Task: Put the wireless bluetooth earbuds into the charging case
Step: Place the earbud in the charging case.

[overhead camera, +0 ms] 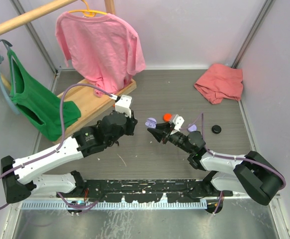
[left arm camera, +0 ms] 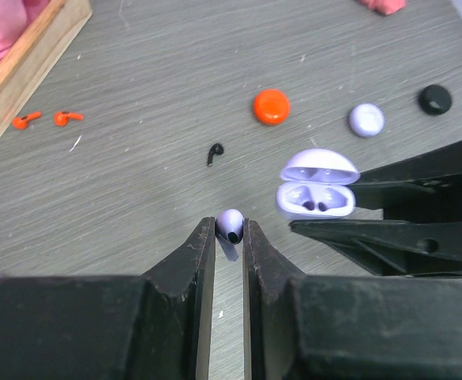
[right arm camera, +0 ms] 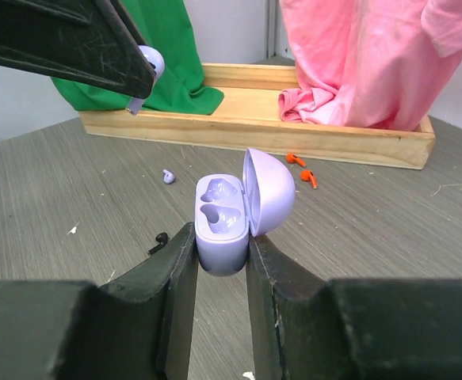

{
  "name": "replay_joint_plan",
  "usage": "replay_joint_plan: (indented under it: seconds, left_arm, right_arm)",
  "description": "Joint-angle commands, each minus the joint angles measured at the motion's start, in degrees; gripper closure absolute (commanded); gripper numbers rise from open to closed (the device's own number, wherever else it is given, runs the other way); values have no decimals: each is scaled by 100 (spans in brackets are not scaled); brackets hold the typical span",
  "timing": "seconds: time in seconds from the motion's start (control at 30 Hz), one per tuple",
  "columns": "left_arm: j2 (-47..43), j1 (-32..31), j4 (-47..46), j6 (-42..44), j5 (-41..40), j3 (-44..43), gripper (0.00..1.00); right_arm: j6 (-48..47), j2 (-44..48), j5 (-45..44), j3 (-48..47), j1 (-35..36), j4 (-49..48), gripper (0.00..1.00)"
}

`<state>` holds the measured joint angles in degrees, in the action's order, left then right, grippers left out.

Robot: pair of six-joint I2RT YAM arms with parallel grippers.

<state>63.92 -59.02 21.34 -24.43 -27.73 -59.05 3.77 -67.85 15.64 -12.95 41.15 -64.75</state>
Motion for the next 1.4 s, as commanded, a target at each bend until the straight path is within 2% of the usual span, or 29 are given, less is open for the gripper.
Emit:
replay_joint_plan:
  seconds: [0.0, 0.2, 0.47, 1.37]
  left_arm:
    - [-170, -298, -882, 104, -509, 20, 100]
    - [5, -684, -1455, 306, -847, 73, 100]
    - [315, -837, -2217, 644, -723, 185, 100]
    - [1038, -927, -2752, 921, -767, 297, 100]
  right_arm:
    - [-146, -7, -166, -118, 29, -607, 99]
    - [-225, -44, -263, -129, 95, -669, 99]
    - [-261, 32, -243, -69, 117, -696, 99]
    - [-317, 283, -332, 117, 117, -758, 99]
